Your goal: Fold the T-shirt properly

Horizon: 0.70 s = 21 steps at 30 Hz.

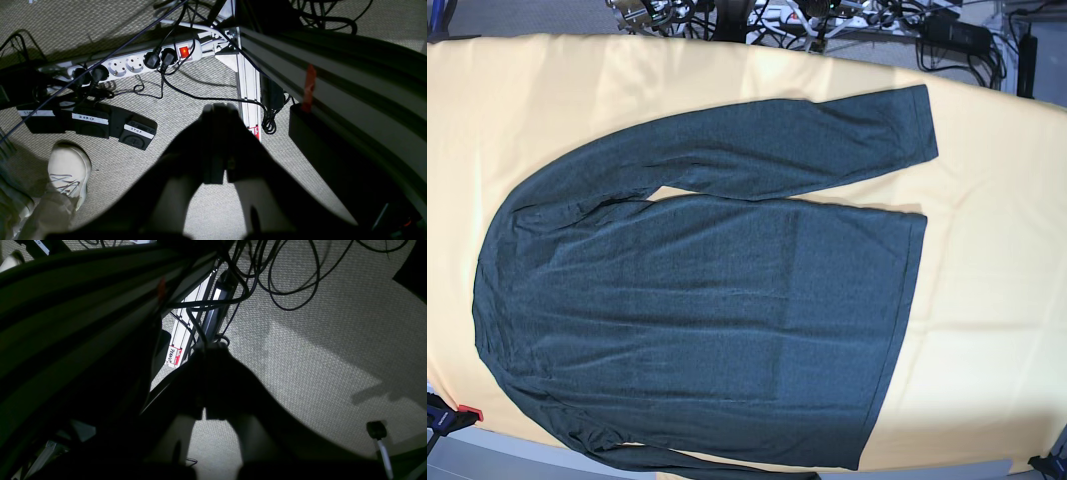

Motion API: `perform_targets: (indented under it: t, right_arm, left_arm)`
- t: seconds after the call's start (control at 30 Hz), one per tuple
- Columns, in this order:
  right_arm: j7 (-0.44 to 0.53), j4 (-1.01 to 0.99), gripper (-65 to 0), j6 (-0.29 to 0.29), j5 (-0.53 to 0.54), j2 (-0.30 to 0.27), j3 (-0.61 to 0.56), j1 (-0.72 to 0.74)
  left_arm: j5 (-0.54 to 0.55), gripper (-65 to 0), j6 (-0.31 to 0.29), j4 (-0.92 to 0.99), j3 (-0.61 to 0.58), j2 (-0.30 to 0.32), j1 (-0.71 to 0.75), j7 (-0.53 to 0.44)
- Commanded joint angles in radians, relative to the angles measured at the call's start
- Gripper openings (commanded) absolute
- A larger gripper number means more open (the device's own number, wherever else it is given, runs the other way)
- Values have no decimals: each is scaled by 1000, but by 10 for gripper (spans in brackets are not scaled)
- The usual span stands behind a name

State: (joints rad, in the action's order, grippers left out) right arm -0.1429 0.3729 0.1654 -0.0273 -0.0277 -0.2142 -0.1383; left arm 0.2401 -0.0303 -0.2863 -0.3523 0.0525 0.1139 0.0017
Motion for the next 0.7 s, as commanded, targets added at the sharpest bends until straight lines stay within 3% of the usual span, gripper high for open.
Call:
perform_targets:
  t: [0.0, 0.53, 0.6, 0.67]
  right_arm:
    - [0, 9, -650, 8, -4, -3, 3, -2]
    - [-1, 9, -650, 8, -4, -3, 3, -2]
    - [-38, 12, -650, 25, -27, -3, 3, -3]
    - [-132, 23, -650, 82, -90, -3, 3, -3]
  left_arm:
    - [4, -650, -3, -6, 0, -3, 5, 3]
    - [3, -650, -3, -6, 0, -3, 5, 6]
    - [-32, -650, -3, -17, 0, -2, 5, 83]
    - [-80, -650, -4, -51, 0, 1, 14, 174]
